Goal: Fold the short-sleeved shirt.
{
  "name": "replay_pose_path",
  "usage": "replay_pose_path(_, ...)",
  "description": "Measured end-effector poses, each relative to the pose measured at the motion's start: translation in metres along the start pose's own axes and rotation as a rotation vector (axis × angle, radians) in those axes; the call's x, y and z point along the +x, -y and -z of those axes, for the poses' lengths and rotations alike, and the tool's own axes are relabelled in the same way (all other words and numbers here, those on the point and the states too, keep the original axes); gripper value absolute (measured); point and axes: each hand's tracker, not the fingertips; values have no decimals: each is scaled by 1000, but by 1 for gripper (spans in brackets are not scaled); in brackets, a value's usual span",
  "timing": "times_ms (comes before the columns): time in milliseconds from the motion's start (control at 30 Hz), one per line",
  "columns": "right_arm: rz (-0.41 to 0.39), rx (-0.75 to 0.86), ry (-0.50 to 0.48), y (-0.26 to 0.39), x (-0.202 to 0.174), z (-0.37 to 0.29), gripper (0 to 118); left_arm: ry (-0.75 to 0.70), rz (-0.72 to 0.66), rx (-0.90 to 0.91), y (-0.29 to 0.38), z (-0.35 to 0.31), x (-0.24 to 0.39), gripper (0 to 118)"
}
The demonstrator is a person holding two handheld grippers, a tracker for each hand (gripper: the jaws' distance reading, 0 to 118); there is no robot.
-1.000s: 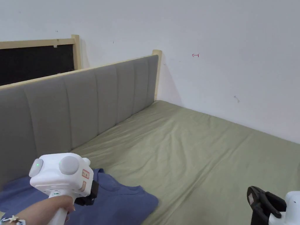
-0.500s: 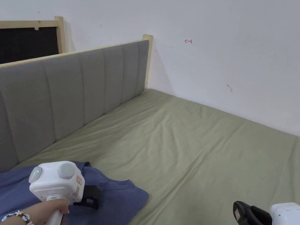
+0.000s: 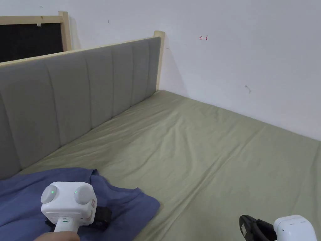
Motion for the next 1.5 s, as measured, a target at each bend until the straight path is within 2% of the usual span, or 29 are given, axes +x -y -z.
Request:
replay_pose_path(100,31,-2,15,0,7,-2,0,-1,3,-1,-3,1,0,115)
replay_pose_path(133,38,2,22,1,10,-3,0,27,7,24,-3,-4,-2,108)
replay_pose_path(167,48,5,30,3,14,-4,0,33,43,67,-1,-12,-4,95)
replay_pose_path(267,81,14,44,3,22,-12,0,21,57,182,7,-38,-21,1)
replay_pose_path(300,87,17,47,5,25,-14,0,-13,42,213,10,-45,-31,1)
replay_pose_path(367,93,24,59,4,29,-20,0,143,29,284,20,-76,-52,1)
replay_pose_path(467,90,40,74,3,35,-30,0,50,60,378,24,-122,-68,1)
replay_pose_path(633,133,116,96,-5,45,-56,0,53,55,557,27,-207,-73,1)
replay_pose_path(733,152,169,126,-11,54,-77,0,63,145,665,24,-261,-51,1)
replay_pose_path(800,164,196,142,-14,62,-93,0,113,222,720,22,-295,-23,1)
replay_pose_path(1000,192,284,250,-14,91,-155,0,416,413,874,37,-385,97,1)
replay_pose_path(1133,211,329,334,-3,111,-203,0,622,541,903,63,-433,194,1)
replay_pose_path(1333,288,341,487,25,145,-264,0,881,661,779,87,-444,318,1)
replay_pose_path(1500,348,316,553,53,167,-290,0,984,728,493,108,-398,422,1)
